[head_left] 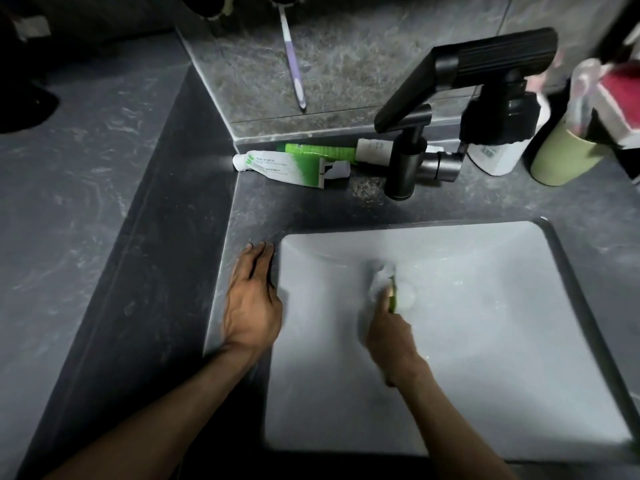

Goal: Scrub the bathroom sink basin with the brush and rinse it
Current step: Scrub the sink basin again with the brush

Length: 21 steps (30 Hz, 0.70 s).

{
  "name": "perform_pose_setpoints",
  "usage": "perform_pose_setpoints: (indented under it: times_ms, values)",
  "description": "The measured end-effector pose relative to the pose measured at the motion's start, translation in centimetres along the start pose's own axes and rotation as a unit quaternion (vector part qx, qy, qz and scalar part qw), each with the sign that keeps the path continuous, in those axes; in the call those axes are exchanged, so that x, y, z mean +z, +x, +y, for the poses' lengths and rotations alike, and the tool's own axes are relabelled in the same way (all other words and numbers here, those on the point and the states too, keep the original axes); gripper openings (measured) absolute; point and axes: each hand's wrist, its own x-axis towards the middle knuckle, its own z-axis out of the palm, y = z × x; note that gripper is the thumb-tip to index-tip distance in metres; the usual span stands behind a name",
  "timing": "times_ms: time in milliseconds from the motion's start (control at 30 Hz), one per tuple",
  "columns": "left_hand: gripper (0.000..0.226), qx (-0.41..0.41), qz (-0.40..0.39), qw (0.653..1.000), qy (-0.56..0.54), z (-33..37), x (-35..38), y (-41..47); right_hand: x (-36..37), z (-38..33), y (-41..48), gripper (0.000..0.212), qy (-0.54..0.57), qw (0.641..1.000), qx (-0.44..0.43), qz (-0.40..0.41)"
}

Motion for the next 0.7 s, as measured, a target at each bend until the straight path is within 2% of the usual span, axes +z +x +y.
perform_pose_setpoints:
  times_ms: [100, 200, 300, 400, 467, 533, 567, 600, 667, 700]
  values:
    - [0.065, -0.003, -0.004, 1.0, -0.001, 0.1, -0.1, 0.1, 2.2, -4.5, -1.7, 0.072, 0.063, 0.992, -0.029, -0.109]
    - [0.067, -0.008, -0.016, 1.0, 0.006, 0.0, -0.2, 0.1, 2.5, -8.7, -3.2, 0.084, 0.142, 0.969, -0.069, -0.192]
    - [0.067, -0.001, -0.033, 0.999, 0.012, -0.3, -0.4, 0.1, 1.0, -10.8, -3.8, 0.07, 0.191, 0.943, -0.162, -0.217]
    - [0.063, 0.001, -0.031, 1.0, 0.0, -0.4, -0.2, 0.2, -0.3, -9.5, -4.8, 0.083, 0.176, 0.925, -0.233, -0.243]
    - [0.067, -0.01, -0.03, 1.0, 0.001, -0.3, -0.1, 0.2, -0.7, -7.2, -6.0, 0.081, 0.143, 0.911, -0.23, -0.312]
    - [0.072, -0.016, -0.031, 0.999, 0.005, -0.2, -0.1, 0.2, -1.7, -5.3, -7.9, 0.065, 0.138, 0.883, -0.152, -0.422]
    - [0.072, -0.016, -0.031, 0.999, 0.004, -0.1, -0.1, 0.3, -1.9, -5.0, -8.4, 0.056, 0.13, 0.877, -0.125, -0.445]
    - [0.071, -0.017, -0.03, 0.999, 0.003, -0.1, -0.2, 0.3, -2.0, -5.2, -8.1, 0.057, 0.124, 0.884, -0.127, -0.432]
    - [0.069, -0.021, -0.027, 0.999, -0.005, 0.2, -0.3, 0.2, -1.6, -6.6, -5.7, 0.073, 0.084, 0.92, -0.189, -0.334]
    - [0.068, -0.02, -0.027, 0.999, -0.006, 0.4, -0.4, 0.2, -1.5, -7.8, -4.0, 0.069, 0.08, 0.931, -0.21, -0.289]
